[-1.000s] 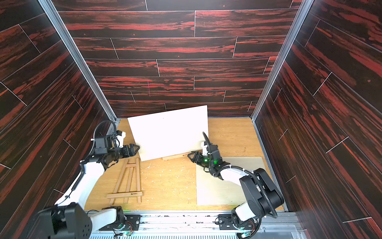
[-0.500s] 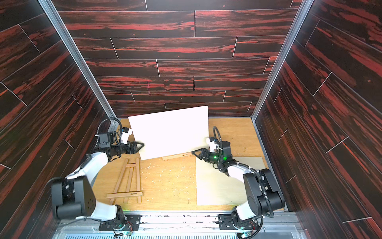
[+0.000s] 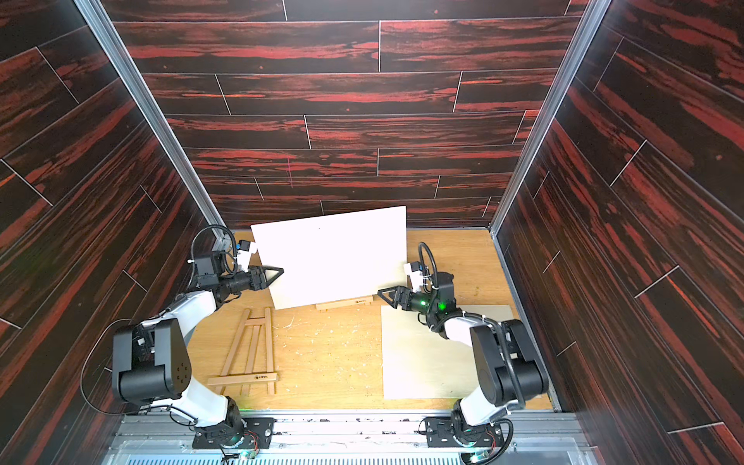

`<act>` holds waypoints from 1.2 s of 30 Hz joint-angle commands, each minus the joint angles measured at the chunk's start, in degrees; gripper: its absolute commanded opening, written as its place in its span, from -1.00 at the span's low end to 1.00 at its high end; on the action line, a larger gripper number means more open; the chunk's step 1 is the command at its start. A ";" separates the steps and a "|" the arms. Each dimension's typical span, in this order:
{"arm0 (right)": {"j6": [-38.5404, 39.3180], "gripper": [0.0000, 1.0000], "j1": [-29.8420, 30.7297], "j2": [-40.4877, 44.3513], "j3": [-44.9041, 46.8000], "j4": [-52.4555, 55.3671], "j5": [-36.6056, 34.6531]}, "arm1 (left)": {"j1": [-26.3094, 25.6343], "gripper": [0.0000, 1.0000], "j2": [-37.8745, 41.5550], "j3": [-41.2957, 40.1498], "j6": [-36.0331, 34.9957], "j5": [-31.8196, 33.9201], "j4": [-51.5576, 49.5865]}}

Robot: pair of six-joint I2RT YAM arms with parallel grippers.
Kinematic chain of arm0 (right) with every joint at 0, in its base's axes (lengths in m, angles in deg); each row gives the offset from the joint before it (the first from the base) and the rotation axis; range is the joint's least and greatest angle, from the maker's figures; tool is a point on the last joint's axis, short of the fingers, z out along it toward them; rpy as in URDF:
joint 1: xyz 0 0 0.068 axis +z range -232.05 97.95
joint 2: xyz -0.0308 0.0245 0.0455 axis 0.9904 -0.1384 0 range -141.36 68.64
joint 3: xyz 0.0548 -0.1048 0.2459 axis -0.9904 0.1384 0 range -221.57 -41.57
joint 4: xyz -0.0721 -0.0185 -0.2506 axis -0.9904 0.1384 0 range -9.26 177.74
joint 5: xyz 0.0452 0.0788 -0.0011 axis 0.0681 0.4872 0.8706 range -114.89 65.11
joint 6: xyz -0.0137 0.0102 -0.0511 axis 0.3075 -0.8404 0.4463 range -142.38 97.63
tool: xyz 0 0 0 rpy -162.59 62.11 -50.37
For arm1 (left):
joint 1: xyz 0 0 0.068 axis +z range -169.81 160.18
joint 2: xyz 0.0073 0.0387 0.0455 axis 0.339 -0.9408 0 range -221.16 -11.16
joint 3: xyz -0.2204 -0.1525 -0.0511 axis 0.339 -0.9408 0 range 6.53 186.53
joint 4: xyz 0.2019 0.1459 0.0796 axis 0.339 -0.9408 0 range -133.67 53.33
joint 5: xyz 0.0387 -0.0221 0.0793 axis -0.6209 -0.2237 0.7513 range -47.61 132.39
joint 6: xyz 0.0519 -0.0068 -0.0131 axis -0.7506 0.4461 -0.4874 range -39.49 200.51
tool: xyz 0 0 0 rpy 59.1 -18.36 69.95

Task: Disassemble the easel
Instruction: Pick up the drawing board from the easel.

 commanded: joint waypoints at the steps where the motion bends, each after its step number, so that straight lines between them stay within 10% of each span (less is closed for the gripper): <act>1: -5.23 0.70 -1.10 -3.43 2.93 -13.23 0.97 | 0.01 -0.11 -1.44 0.13 -1.16 -2.40 0.48; 17: -12.08 0.70 -1.63 -15.41 1.33 -30.57 -6.05 | -1.29 -0.98 -1.25 1.40 -7.47 -4.53 -8.28; 36: -22.85 0.74 -1.49 -32.16 -13.10 -31.08 -18.43 | -2.86 -1.00 -2.57 3.05 -9.78 -3.95 -13.60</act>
